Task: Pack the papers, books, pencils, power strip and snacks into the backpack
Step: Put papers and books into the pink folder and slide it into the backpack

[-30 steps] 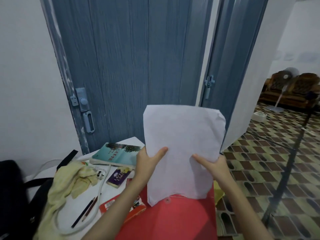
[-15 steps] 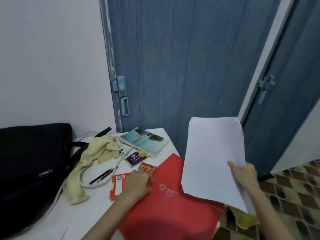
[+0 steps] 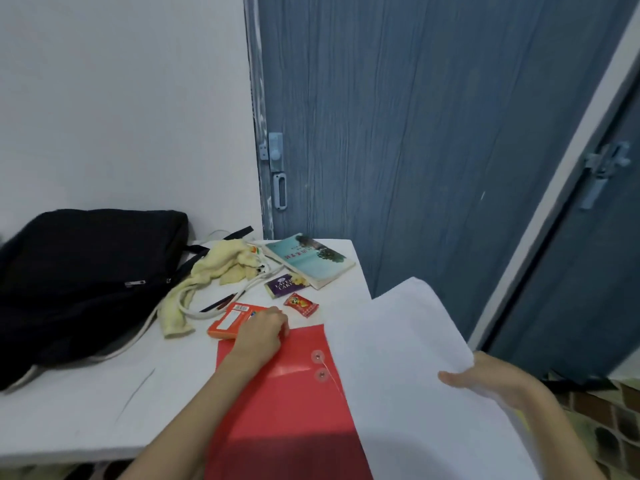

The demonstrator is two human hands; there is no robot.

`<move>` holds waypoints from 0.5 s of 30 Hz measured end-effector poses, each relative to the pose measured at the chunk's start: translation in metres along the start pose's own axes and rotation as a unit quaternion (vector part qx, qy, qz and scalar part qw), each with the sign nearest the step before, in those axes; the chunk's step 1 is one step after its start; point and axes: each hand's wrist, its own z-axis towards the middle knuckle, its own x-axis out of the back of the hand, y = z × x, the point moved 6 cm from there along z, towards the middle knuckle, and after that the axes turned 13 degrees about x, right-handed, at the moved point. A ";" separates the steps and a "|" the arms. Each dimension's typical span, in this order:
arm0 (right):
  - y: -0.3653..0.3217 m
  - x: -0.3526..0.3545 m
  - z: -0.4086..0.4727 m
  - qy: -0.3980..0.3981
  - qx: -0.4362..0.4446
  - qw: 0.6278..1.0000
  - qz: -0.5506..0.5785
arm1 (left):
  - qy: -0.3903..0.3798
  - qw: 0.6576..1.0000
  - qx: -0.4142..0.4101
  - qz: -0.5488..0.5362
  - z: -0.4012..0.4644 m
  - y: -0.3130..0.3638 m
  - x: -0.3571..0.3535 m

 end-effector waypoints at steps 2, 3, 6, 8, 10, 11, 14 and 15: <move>0.004 -0.003 0.000 -0.041 0.020 0.998 0.034 | 0.013 0.997 0.003 0.070 -0.004 -0.001 0.000; 0.000 -0.002 -0.002 -0.026 0.031 0.998 0.047 | 0.015 0.995 0.006 0.101 -0.007 0.000 -0.002; -0.021 0.001 -0.005 0.070 0.072 0.990 0.103 | -0.044 0.995 0.009 0.088 -0.019 0.001 -0.013; -0.031 0.003 -0.005 0.128 0.089 0.982 0.104 | -0.114 0.992 -0.029 0.036 -0.028 0.007 -0.020; -0.039 0.004 -0.003 0.167 0.102 0.975 0.107 | -0.152 0.986 -0.072 -0.009 -0.036 0.012 -0.024; -0.043 0.004 -0.002 0.185 0.106 0.971 0.111 | -0.161 0.983 -0.079 -0.028 -0.037 0.011 -0.028; -0.056 0.005 0.000 0.234 0.128 0.957 0.113 | -0.150 0.984 -0.077 -0.050 -0.041 0.009 -0.031; -0.060 0.006 0.001 0.246 0.138 0.952 0.116 | -0.131 0.988 -0.073 -0.044 -0.042 0.009 -0.031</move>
